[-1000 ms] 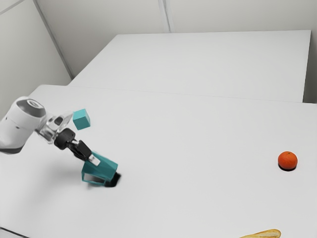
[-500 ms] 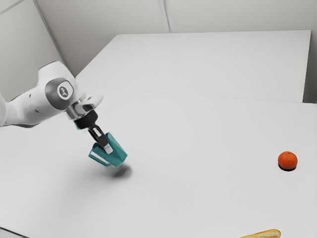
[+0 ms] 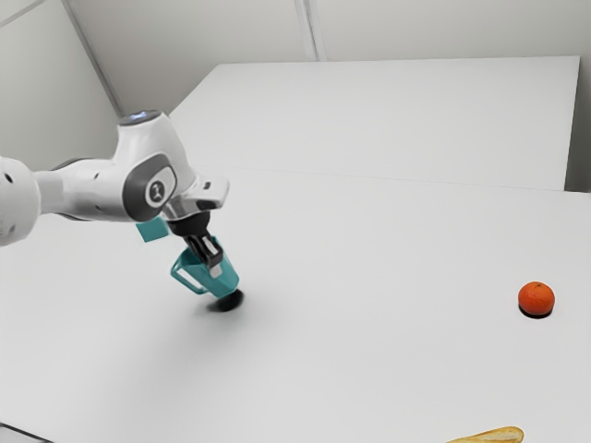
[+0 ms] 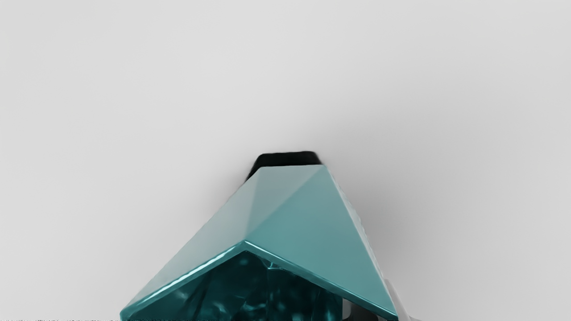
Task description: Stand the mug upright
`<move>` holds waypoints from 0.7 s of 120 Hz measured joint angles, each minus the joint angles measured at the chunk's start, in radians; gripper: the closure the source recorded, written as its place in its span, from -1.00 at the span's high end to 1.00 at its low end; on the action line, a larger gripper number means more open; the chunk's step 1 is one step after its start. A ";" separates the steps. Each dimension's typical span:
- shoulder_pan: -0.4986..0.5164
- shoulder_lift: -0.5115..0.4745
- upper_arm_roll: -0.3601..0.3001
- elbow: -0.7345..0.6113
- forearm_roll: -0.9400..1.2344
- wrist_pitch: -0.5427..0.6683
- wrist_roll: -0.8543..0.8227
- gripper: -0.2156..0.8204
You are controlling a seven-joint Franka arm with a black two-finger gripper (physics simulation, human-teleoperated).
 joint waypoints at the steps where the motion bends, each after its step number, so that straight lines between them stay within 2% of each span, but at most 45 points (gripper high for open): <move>1: 0.000 0.002 0.000 0.000 0.004 0.001 -0.005 -0.93; 20: -0.001 0.051 -0.005 0.034 0.060 -0.003 -0.083 -0.93; 84: -0.010 0.095 -0.007 0.034 0.112 -0.032 -0.236 -0.91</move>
